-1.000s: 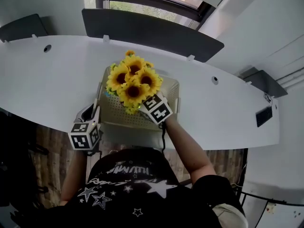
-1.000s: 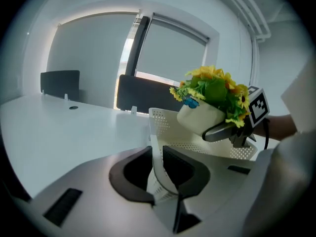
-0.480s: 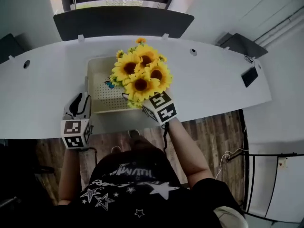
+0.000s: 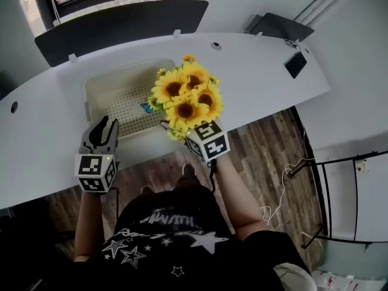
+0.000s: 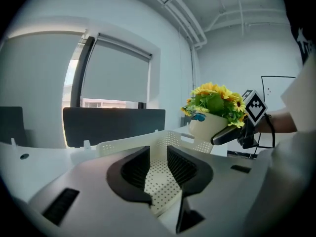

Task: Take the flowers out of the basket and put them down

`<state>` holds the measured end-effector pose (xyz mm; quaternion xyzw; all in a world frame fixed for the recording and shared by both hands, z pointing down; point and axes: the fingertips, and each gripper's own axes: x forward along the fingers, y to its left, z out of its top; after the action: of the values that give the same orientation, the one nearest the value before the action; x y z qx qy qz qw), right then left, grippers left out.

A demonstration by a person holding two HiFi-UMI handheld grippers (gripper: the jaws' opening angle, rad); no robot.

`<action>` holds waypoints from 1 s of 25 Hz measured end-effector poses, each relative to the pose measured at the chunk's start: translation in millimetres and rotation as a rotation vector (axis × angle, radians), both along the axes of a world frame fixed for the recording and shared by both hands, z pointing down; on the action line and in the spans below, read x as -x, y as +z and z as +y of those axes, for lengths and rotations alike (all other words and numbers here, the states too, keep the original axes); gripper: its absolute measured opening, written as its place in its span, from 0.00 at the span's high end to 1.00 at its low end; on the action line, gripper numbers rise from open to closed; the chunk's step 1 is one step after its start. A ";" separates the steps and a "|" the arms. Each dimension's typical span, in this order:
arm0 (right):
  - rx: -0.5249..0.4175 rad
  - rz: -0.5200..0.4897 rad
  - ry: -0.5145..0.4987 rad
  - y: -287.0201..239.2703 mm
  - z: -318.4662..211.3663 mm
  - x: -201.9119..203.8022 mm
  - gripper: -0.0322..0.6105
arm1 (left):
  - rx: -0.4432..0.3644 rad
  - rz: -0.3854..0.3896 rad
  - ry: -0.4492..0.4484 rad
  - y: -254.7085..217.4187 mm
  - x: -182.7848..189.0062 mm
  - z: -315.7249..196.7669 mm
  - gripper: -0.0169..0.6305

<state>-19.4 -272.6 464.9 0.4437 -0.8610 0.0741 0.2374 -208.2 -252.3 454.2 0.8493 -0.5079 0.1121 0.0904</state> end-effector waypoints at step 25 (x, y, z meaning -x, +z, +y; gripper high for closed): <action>0.092 -0.072 0.058 53.8 -50.7 -228.9 0.11 | -0.003 -0.019 0.008 -4.2 -222.4 -37.9 0.94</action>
<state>209.5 -323.3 518.8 0.4541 -0.8515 0.1364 0.2240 14.2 -290.1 450.1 0.8504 -0.5055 0.1196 0.0839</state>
